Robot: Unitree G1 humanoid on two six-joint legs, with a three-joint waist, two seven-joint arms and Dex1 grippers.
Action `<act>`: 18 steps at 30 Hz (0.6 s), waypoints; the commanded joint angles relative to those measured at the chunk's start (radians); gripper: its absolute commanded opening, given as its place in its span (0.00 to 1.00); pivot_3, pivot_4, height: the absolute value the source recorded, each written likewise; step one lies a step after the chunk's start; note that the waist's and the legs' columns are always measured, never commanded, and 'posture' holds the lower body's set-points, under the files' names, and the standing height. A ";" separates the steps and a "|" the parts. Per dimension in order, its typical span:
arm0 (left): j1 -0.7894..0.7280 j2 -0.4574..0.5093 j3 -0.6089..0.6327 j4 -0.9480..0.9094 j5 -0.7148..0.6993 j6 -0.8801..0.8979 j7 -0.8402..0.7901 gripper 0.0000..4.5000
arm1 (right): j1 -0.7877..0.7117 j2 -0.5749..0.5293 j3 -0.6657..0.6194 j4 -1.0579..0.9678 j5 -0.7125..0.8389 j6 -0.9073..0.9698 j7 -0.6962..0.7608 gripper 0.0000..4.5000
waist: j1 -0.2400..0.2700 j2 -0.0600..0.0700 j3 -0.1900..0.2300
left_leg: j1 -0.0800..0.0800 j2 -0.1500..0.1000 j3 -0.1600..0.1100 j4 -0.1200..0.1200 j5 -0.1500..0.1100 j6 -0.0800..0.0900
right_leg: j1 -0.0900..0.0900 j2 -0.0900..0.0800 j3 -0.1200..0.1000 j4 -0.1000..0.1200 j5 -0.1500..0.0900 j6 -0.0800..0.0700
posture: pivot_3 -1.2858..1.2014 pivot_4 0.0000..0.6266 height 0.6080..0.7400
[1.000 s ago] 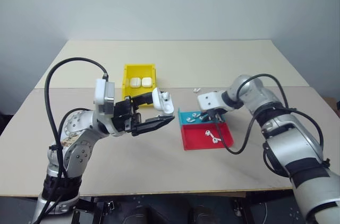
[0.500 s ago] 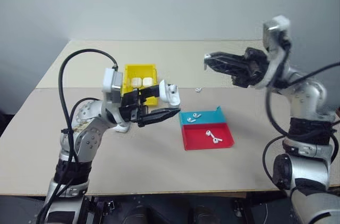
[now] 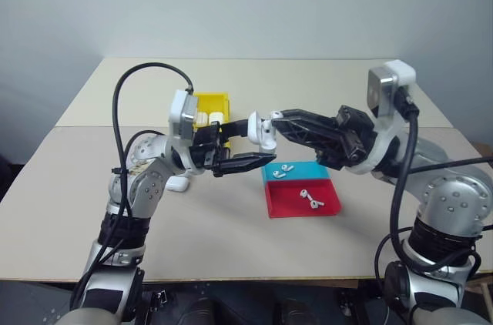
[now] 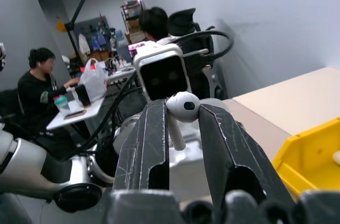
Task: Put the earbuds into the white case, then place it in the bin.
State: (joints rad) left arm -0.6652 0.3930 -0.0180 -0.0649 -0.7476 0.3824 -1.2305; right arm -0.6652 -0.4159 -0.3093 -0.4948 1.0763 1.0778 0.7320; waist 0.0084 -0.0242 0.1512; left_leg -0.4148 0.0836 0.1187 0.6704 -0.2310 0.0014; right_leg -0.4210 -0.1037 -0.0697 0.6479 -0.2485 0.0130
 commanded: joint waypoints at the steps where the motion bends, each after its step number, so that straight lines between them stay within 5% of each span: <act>1: -0.015 -0.011 0.002 -0.014 0.003 -0.007 0.001 0.63 | 0.025 -0.028 0.038 -0.060 -0.001 -0.064 -0.011 0.19 | 0.000 0.000 0.000 | 0.000 0.000 0.000 0.000 0.000 0.000 | 0.000 0.000 0.000 0.000 0.000 0.000 | 0.52 0.24 1.00; 11: -0.004 -0.011 0.013 -0.037 0.005 -0.005 0.001 0.63 | 0.083 -0.115 0.148 -0.066 -0.077 -0.171 0.012 0.19 | 0.001 0.000 0.000 | 0.000 0.000 0.000 0.000 0.000 0.000 | 0.000 0.000 0.000 0.000 0.000 0.000 | 0.52 0.24 1.00; 16: 0.005 -0.007 0.020 -0.046 0.007 -0.008 0.007 0.63 | 0.094 -0.180 0.171 -0.065 -0.100 -0.199 0.037 0.58 | 0.001 0.000 0.000 | 0.000 0.000 0.000 0.000 0.000 0.001 | 0.000 0.000 0.000 0.000 0.000 0.000 | 0.52 0.24 1.00; 18: 0.007 -0.006 0.023 -0.049 0.009 -0.008 0.011 0.63 | 0.091 -0.210 0.156 -0.067 -0.083 -0.200 0.044 0.58 | 0.002 0.000 0.000 | 0.000 0.000 0.000 0.000 0.000 0.001 | 0.000 0.000 0.000 0.000 0.000 0.000 | 0.52 0.24 1.00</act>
State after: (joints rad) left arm -0.6463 0.3895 -0.0184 -0.0631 -0.7155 0.3889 -1.2223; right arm -0.5776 -0.6017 -0.1478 -0.5431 0.9868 0.8814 0.7660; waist 0.0100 -0.0243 0.1513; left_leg -0.4148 0.0834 0.1183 0.6705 -0.2314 0.0021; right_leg -0.4209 -0.1037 -0.0698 0.6476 -0.2485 0.0130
